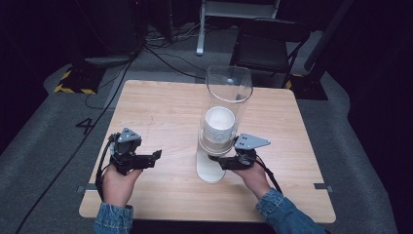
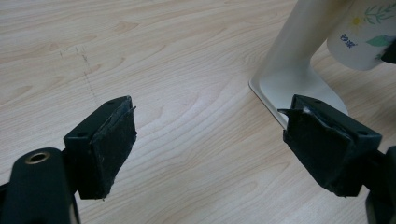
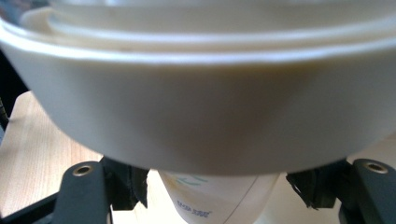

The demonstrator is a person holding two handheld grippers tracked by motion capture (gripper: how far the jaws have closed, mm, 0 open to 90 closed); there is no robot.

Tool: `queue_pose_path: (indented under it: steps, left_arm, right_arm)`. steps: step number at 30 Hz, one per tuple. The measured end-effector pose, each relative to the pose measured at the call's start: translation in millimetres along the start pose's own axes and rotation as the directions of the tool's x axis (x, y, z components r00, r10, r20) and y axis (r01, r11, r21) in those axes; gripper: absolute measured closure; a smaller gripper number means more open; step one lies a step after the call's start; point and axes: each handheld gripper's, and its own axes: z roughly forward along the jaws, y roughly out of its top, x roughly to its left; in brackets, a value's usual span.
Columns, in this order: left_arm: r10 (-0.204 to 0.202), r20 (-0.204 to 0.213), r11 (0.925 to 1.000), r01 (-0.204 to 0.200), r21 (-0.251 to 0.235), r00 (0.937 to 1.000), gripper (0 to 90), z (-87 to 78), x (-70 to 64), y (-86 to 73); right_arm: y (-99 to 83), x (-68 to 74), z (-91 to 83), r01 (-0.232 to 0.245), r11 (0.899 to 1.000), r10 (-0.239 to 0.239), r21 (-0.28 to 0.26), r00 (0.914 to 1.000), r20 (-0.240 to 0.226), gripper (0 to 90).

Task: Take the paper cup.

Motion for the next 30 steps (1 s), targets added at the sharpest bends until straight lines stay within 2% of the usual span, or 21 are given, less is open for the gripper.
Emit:
queue_pose_path:
  steps: [2,10,11,12,13,14,17,19,20,22,27,30]
  left_arm:
    - [0.001,0.0,1.0,-0.001,0.0,1.0,16.7,0.1,0.0,0.1]
    - [0.003,0.0,1.0,-0.003,-0.002,1.0,16.7,-0.1,-0.5,0.3]
    - [0.003,0.002,1.0,-0.003,-0.002,1.0,16.7,0.0,-0.8,0.2]
    - [0.004,0.002,1.0,-0.004,-0.002,1.0,16.7,0.0,-0.8,0.3]
    - [0.005,0.001,1.0,-0.005,-0.002,1.0,16.7,-0.2,-0.6,0.4]
    - [0.002,0.006,1.0,-0.002,-0.005,1.0,16.7,-0.9,-0.2,0.8]
    - [-0.002,0.005,1.0,0.002,-0.009,1.0,16.7,-2.3,0.0,0.9]
    - [-0.005,0.004,0.9999,0.005,-0.013,1.0,16.7,-2.6,1.1,0.5]
    - [-0.002,0.009,1.0,0.002,-0.007,1.0,16.7,-2.5,1.9,0.4]
    - [-0.004,0.011,1.0,0.004,-0.002,0.9999,16.7,-1.5,2.2,-0.3]
    - [-0.006,0.009,1.0,0.006,-0.007,0.9999,16.7,-1.8,1.3,0.1]
    - [-0.007,0.009,1.0,0.007,-0.006,0.9999,16.7,-1.5,1.2,0.3]
  right_arm:
    - [-1.0,-0.3,0.0,-0.021,1.0,0.021,-0.001,0.9998,-0.006,31.1]
    - [-2.7,0.8,-0.2,-0.042,0.999,0.042,-0.003,0.999,-0.012,31.2]
    - [-3.3,0.7,0.5,-0.052,0.999,0.052,0.011,0.9984,-0.021,32.0]
    - [-5.3,0.1,3.0,-0.051,0.997,0.052,0.06,0.9985,-0.017,33.6]
    - [-10.5,-0.3,6.5,-0.06,0.991,0.061,0.123,0.9981,-0.009,34.4]
    - [-21.6,-4.4,8.7,-0.101,0.982,0.103,0.16,0.9947,-0.007,34.0]
    - [-22.8,-5.6,8.6,-0.097,0.983,0.102,0.156,0.9945,-0.025,32.9]
    - [-21.2,-3.4,7.4,-0.057,0.989,0.06,0.135,0.9979,-0.022,32.9]
    - [-21.2,-2.7,7.5,-0.048,0.989,0.051,0.141,0.9985,-0.019,32.8]
    - [-24.1,-3.2,8.8,-0.047,0.985,0.05,0.166,0.9986,-0.019,32.8]
    - [-27.2,-3.9,8.5,-0.047,0.981,0.051,0.188,0.9986,-0.015,32.6]
    - [-30.8,-5.2,8.8,-0.051,0.974,0.056,0.22,0.9983,-0.018,32.2]
